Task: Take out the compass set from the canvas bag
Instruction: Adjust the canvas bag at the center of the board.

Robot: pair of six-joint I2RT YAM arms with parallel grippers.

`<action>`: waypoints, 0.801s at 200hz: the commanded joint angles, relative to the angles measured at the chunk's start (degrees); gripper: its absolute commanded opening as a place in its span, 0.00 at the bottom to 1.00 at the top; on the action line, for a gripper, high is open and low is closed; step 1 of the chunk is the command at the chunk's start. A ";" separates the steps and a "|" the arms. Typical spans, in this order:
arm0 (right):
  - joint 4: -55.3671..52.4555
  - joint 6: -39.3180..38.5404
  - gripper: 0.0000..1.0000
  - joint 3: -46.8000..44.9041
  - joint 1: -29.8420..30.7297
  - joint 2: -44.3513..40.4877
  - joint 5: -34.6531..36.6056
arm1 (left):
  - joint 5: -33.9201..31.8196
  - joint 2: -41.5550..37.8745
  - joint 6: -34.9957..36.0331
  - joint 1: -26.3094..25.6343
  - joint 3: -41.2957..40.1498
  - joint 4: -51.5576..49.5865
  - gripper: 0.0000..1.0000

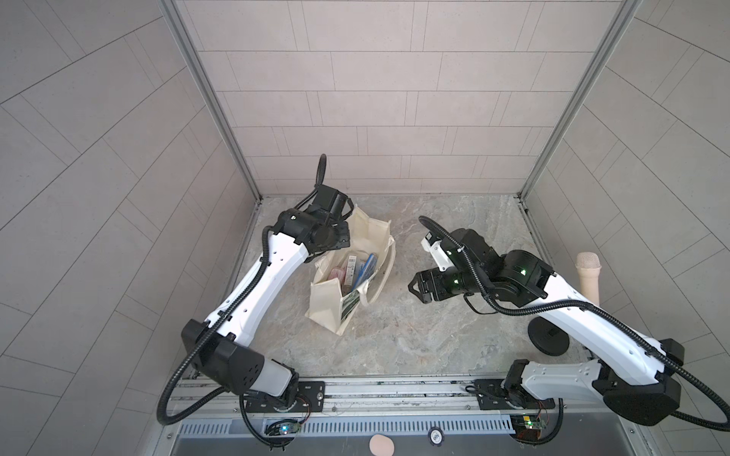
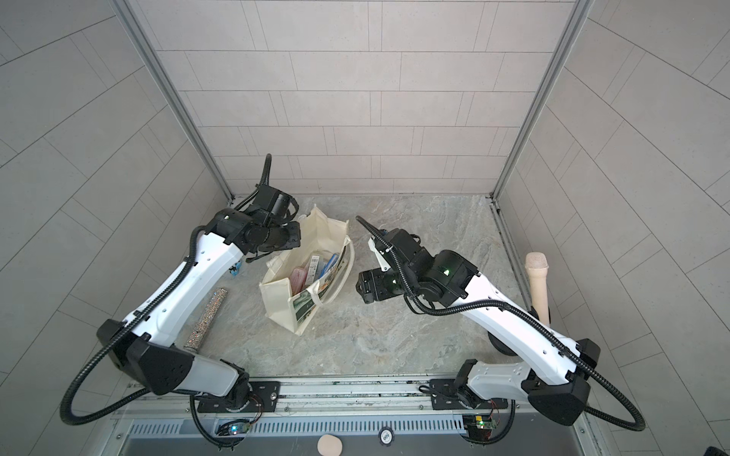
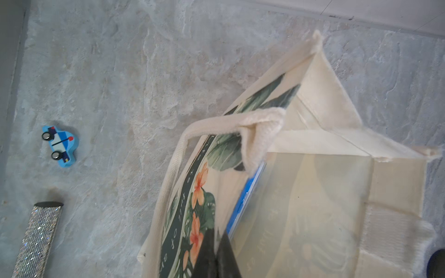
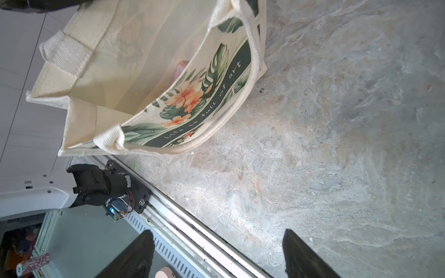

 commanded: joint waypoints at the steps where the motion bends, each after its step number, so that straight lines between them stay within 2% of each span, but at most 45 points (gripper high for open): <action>1: 1.45 2.93 0.85 1.14 -3.26 1.33 -3.14 | 1.97 1.25 0.02 0.08 3.45 3.02 0.00; 30: 2.32 10.23 0.90 3.86 -3.61 4.96 0.73 | 2.95 1.91 -0.21 1.36 3.12 3.85 0.00; 59: 3.98 13.44 0.92 7.31 -3.61 8.22 0.80 | 4.11 1.94 2.10 4.72 3.16 3.34 0.00; 70: 4.56 13.79 0.92 8.30 -3.61 9.19 0.65 | 4.09 1.85 3.68 5.75 2.82 2.82 0.10; 84: 5.07 14.06 0.92 8.99 -3.61 10.23 0.65 | 3.21 1.36 5.31 6.84 2.05 2.41 0.29; 95: 5.77 14.72 0.92 8.83 -3.61 10.79 0.57 | 3.42 0.75 5.84 7.71 1.06 2.61 0.38; 113: 6.54 15.56 0.91 8.07 -3.61 11.57 0.58 | 4.66 -0.66 6.08 8.77 -1.48 4.30 0.43; 160: 6.39 16.05 0.91 7.94 -3.61 12.69 -1.10 | 4.48 -1.30 6.31 9.41 -4.62 3.64 0.45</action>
